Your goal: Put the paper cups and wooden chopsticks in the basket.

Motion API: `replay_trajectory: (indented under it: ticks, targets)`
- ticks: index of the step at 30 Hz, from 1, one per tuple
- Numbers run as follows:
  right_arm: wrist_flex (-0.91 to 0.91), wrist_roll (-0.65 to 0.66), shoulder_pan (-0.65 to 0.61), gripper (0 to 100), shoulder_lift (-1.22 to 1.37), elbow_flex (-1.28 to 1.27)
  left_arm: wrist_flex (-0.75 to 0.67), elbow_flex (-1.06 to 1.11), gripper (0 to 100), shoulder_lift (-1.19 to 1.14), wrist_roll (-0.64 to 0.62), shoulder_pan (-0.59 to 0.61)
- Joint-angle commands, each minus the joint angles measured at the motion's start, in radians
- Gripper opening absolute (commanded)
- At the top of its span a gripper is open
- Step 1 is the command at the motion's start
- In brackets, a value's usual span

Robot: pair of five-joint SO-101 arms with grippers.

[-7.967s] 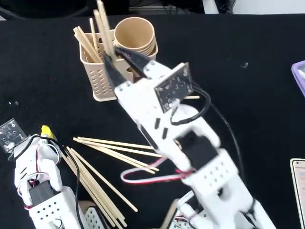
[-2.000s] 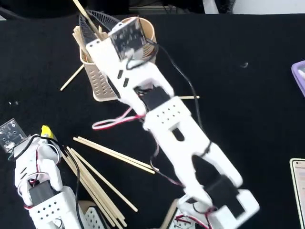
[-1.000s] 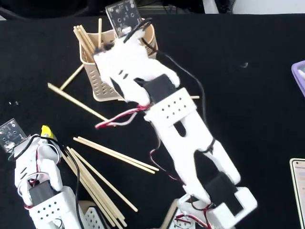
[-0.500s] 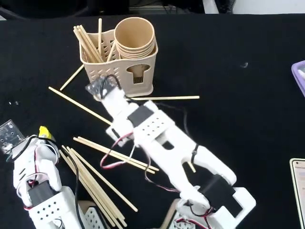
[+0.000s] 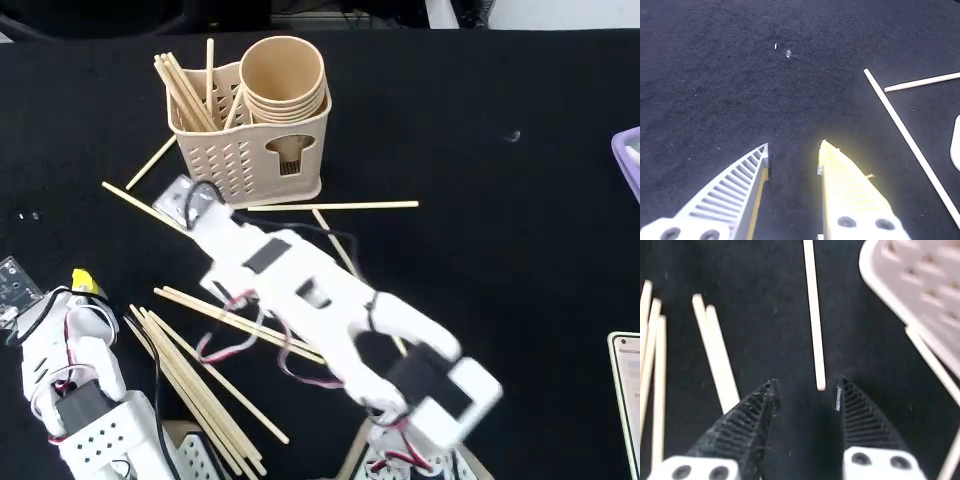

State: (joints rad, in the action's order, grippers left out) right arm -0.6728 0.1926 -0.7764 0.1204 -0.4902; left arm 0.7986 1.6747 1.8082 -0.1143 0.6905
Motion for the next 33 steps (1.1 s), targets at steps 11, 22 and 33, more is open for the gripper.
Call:
replay_trajectory:
  ticks: [11,22,33]
  targets:
    - [-0.038,0.146,0.017,1.5,0.2,0.193,-0.012,-0.013,17,0.012,0.008,0.007]
    - [-0.247,0.158,0.106,1.1,-0.156,-0.025,-0.012,-0.013,17,0.012,0.008,0.005]
    - [-0.292,0.184,0.209,1.1,-0.693,-0.407,-0.012,-0.013,17,0.014,0.008,0.005]
